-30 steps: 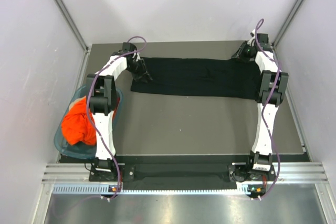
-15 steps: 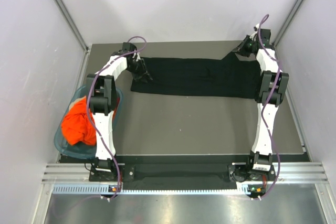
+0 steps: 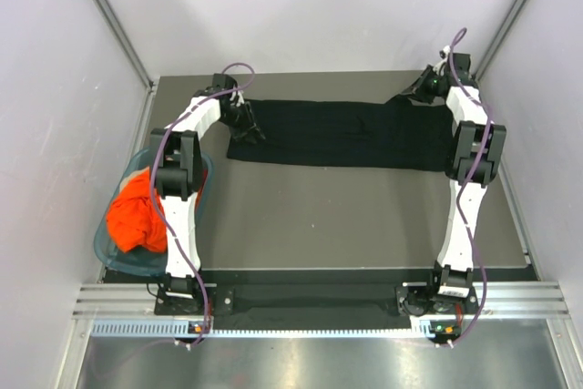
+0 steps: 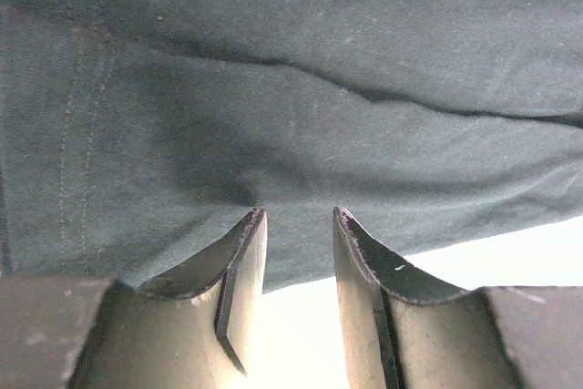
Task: Fold and stack the t-shirts
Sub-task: Fold the tshirt
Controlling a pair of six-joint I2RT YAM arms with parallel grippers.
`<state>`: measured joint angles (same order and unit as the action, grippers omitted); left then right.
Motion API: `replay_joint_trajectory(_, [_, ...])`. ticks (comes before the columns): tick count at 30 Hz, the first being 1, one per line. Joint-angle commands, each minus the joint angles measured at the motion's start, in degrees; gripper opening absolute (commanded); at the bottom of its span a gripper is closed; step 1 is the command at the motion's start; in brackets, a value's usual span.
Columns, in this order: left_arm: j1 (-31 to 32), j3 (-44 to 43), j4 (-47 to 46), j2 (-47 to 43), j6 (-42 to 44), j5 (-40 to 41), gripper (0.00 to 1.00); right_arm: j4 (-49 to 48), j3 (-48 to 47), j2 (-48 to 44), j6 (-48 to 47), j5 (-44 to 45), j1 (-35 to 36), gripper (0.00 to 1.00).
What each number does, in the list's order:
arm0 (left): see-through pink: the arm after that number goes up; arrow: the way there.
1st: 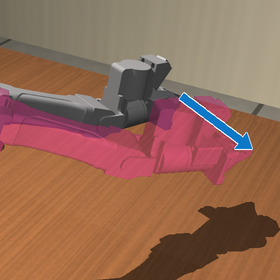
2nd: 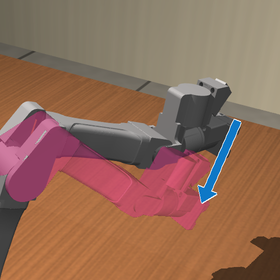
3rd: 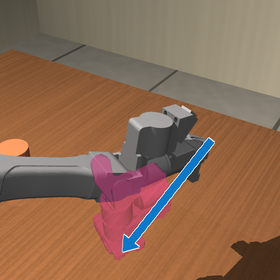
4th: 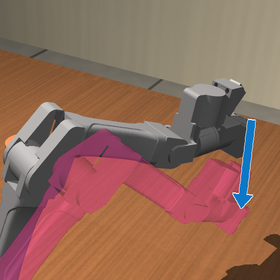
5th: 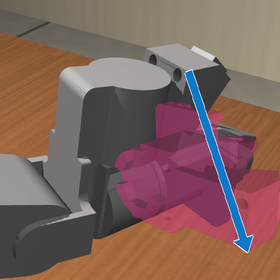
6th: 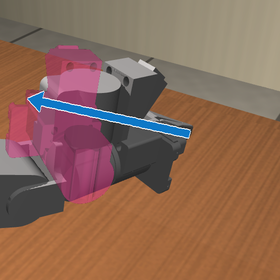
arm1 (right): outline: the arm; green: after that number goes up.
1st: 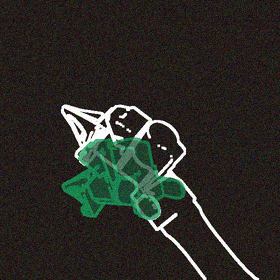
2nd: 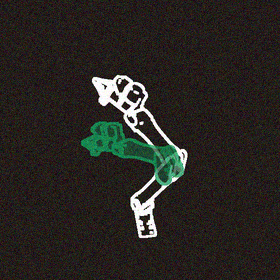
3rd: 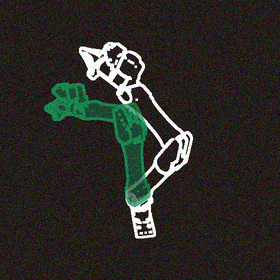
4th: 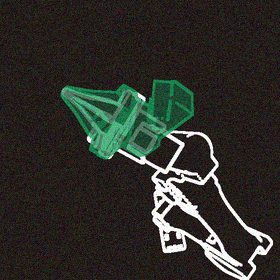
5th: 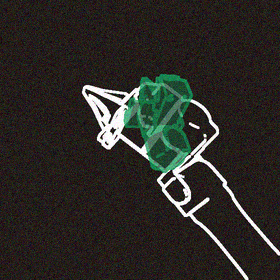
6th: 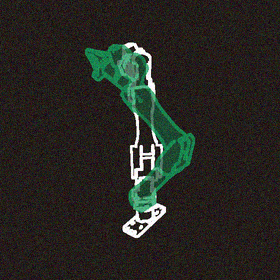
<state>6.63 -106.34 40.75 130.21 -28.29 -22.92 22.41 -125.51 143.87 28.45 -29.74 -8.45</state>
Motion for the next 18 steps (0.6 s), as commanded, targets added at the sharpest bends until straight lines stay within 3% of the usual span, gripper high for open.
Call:
replay_joint_trajectory(1, [-0.13,-1.23,-1.02,-3.56,1.05,-1.51,0.40,-0.54,1.49,-7.72,-1.72,-1.03,-0.34,0.04])
replay_joint_trajectory(6, [0.48,-0.27,-5.67,-3.91,-0.53,-6.95,0.44,1.66,4.31,-10.80,-1.82,0.56,-0.78,0.04])
replay_joint_trajectory(12, [4.34,5.26,-25.34,-5.14,-12.56,-13.55,0.48,4.04,6.15,-12.74,-2.52,2.05,-1.13,0.04])
replay_joint_trajectory(18, [13.39,0.54,-40.04,0.55,-21.26,-9.53,0.50,1.67,12.03,-15.38,-3.40,3.10,-1.22,0.05])
